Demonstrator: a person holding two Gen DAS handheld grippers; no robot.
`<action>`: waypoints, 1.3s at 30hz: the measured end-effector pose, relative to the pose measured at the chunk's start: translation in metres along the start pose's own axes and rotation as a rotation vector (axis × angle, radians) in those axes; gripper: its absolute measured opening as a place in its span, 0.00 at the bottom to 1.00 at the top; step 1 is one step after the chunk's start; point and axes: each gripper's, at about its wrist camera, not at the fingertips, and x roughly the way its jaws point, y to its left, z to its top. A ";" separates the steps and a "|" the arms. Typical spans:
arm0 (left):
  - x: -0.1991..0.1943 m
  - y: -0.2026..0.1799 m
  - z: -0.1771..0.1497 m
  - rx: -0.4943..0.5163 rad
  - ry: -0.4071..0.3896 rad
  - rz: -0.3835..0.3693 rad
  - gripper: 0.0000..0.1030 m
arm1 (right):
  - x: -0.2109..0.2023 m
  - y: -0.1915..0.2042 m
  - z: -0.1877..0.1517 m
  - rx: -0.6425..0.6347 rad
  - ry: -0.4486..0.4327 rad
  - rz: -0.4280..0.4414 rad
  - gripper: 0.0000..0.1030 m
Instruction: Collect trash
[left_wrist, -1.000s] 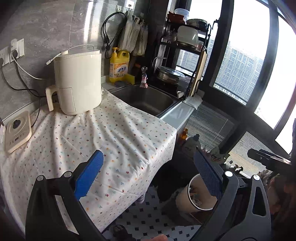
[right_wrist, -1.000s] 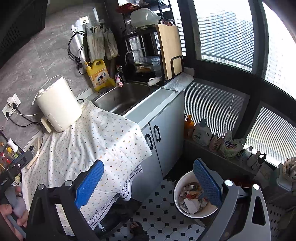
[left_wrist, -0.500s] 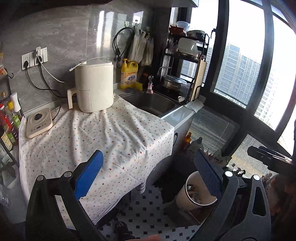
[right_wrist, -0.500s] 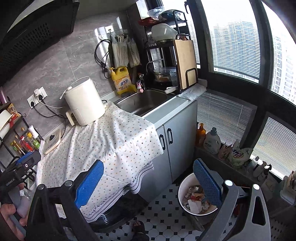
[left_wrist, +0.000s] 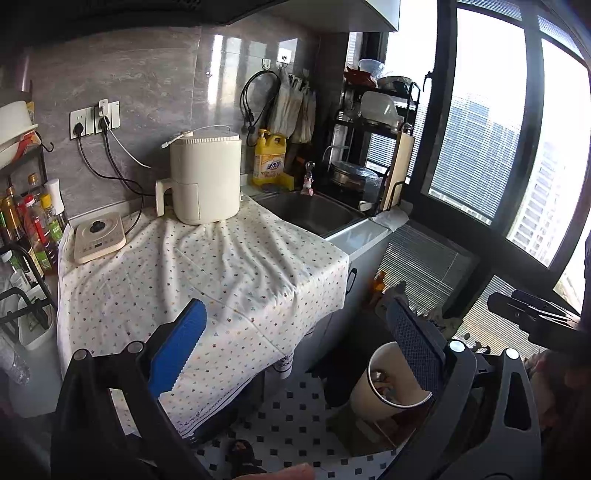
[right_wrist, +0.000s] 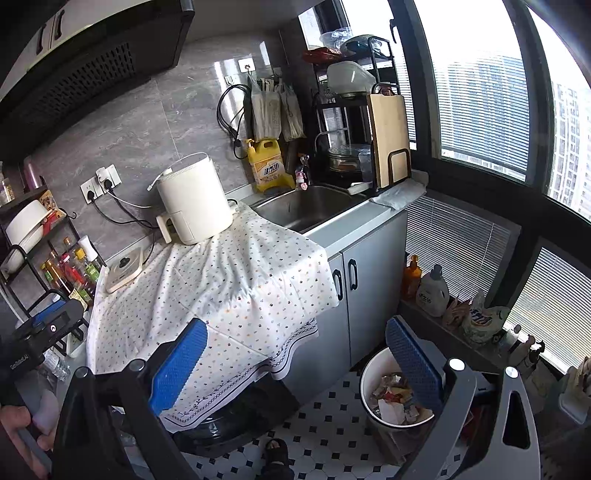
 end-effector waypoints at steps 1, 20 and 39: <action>-0.002 0.001 -0.001 -0.003 -0.003 0.002 0.94 | -0.001 0.002 0.000 -0.005 -0.001 0.006 0.92; -0.011 0.025 -0.016 -0.037 0.004 0.046 0.94 | 0.002 0.032 -0.011 -0.044 0.000 0.059 0.92; -0.016 0.037 -0.020 -0.043 0.003 0.062 0.94 | 0.001 0.043 -0.018 -0.054 -0.024 0.067 0.92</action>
